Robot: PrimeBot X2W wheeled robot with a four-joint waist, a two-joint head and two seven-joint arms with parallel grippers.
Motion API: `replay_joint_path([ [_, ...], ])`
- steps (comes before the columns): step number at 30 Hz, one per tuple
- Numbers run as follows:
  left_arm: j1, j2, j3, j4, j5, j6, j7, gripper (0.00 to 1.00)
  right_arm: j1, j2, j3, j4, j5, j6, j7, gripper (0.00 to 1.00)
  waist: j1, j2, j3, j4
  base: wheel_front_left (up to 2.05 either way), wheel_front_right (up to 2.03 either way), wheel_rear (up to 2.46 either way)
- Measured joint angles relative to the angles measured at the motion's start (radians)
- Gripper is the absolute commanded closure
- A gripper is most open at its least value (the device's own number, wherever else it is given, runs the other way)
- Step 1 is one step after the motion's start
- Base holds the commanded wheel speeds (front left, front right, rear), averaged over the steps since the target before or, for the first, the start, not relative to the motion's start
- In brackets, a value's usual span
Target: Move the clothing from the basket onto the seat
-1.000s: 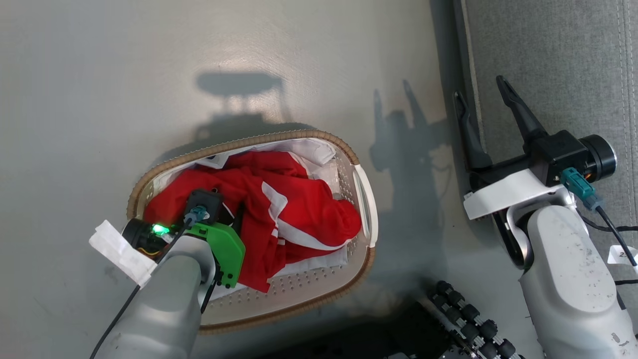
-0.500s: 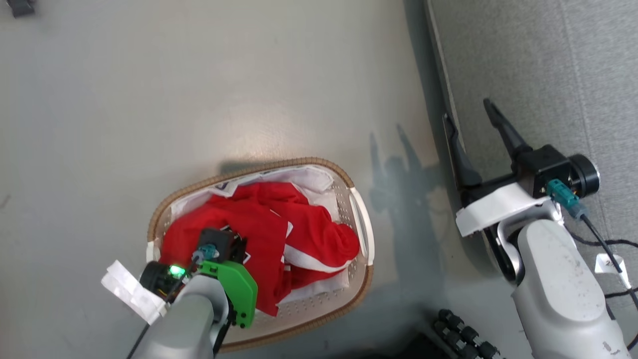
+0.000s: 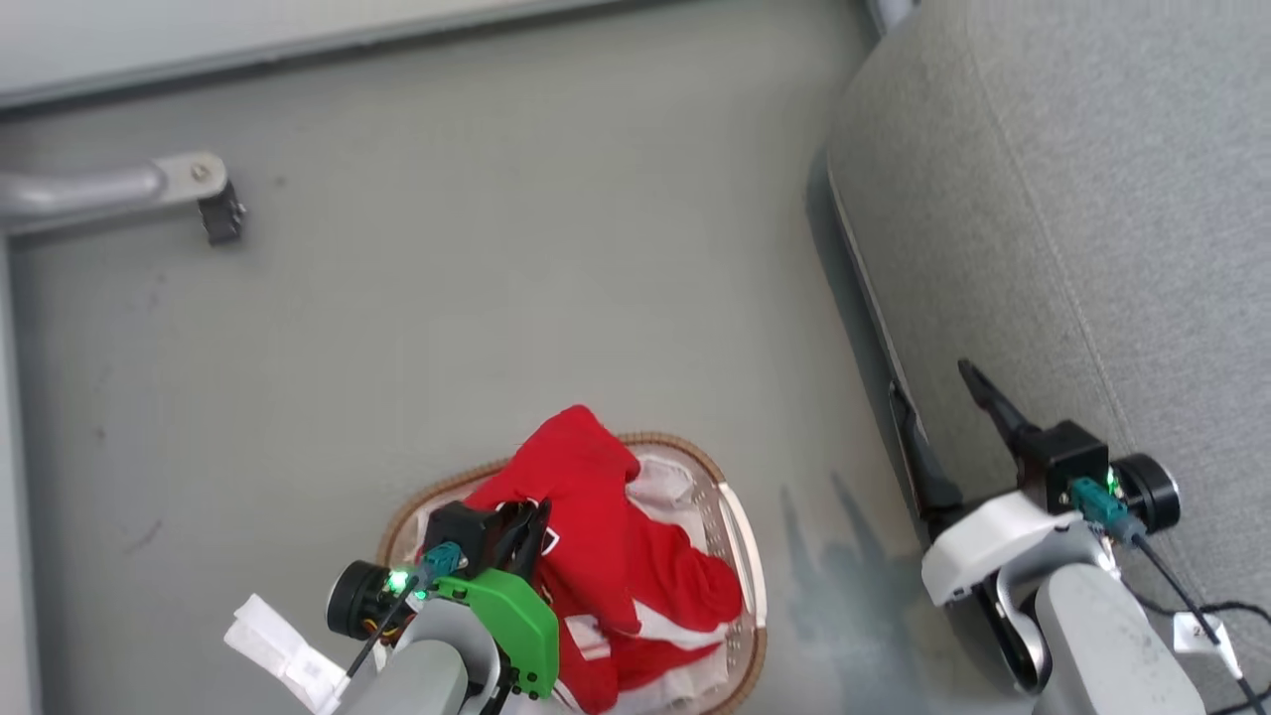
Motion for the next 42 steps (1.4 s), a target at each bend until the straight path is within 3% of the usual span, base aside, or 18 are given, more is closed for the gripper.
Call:
replay_joint_path([
  [7, 0.066, 0.001, 0.063, -0.165, 0.043, 0.0, 0.0, 1.0, 0.094, 0.0, -0.002, 0.012, 0.008, 0.0, 0.0, 0.0, 0.0, 0.0, -0.149, 0.026, 0.0, 0.0, 0.0],
  [17, 0.08, 0.0, 0.069, -0.398, 0.057, 0.0, 0.0, 1.0, 0.184, -0.004, 0.037, 0.01, 0.022, 0.0, 0.0, 0.0, 0.0, 0.0, -0.319, 0.067, 0.0, 0.0, 0.0],
  [26, -0.009, 0.0, 0.022, -0.457, 0.048, 0.001, 0.0, 1.0, 0.171, -0.072, 0.371, -0.114, 0.152, 0.0, 0.0, 0.0, 0.0, 0.0, -0.374, 0.111, 0.0, 0.0, 0.0],
  [29, -0.031, 0.0, -0.004, -0.466, 0.036, 0.012, 0.0, 1.0, 0.144, -0.081, 0.432, -0.152, 0.18, 0.0, 0.0, 0.0, 0.0, 0.0, -0.378, 0.125, 0.0, 0.0, 0.0],
  [35, -0.042, 0.0, -0.062, -0.481, 0.001, 0.026, 0.0, 1.0, 0.049, -0.042, 0.463, -0.097, 0.126, 0.0, 0.0, 0.0, 0.0, 0.0, -0.38, 0.151, 0.0, 0.0, 0.0],
  [42, -0.051, 0.0, -0.155, -0.497, -0.051, 0.025, 0.0, 1.0, -0.061, 0.021, 0.439, 0.068, 0.054, 0.0, 0.0, 0.0, 0.0, 0.0, -0.38, 0.197, 0.0, 0.0, 0.0],
])
